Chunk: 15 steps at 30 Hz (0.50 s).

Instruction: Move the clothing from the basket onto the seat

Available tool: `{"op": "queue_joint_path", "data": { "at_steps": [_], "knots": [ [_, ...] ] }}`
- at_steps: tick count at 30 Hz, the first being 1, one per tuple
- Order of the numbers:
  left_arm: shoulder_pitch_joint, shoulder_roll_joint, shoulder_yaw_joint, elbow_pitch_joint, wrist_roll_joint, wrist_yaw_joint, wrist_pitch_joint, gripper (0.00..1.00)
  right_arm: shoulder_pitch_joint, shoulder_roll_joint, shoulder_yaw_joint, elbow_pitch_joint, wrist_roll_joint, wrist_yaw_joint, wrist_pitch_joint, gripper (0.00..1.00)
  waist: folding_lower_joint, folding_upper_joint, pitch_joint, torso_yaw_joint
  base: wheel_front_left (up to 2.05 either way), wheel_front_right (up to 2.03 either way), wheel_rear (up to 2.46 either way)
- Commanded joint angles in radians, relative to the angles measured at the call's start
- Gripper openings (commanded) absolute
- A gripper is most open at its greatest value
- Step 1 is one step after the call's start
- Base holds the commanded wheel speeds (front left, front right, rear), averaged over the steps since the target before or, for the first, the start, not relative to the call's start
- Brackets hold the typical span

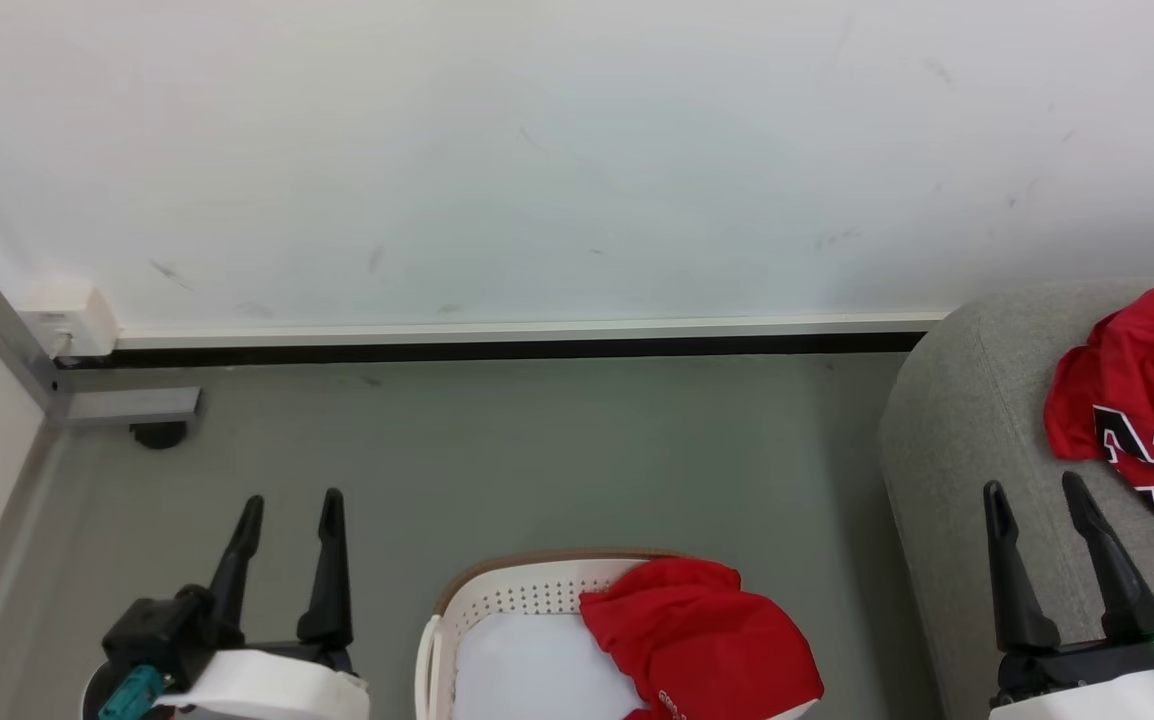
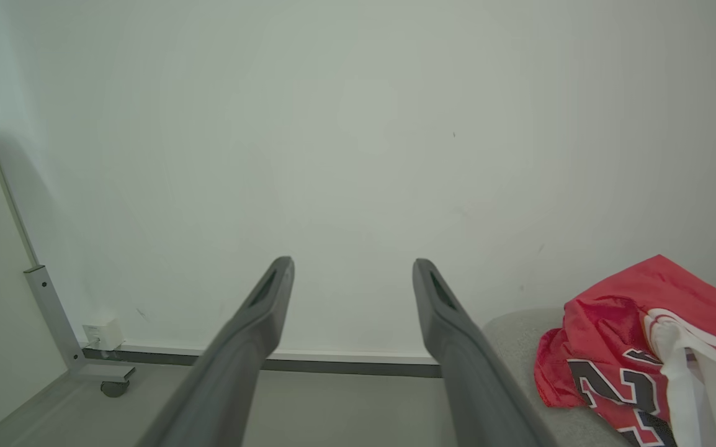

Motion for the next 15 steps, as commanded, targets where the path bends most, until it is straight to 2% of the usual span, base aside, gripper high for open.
{"op": "queue_joint_path", "data": {
  "at_steps": [1,15],
  "knots": [
    [0.016,-0.014,0.018,0.004,0.026,-0.017,0.0,1.0,0.021,0.008,0.003,-0.013,-0.021,-0.002,-0.003,1.0,0.0001,0.0,0.001,-0.002,0.0,0.0,0.0],
    [0.018,-0.087,0.09,0.042,0.114,-0.101,0.0,1.0,0.012,0.039,0.014,-0.005,-0.036,-0.002,-0.003,1.0,0.0001,0.0,0.002,-0.009,0.0,0.0,0.0]
  ]
}}
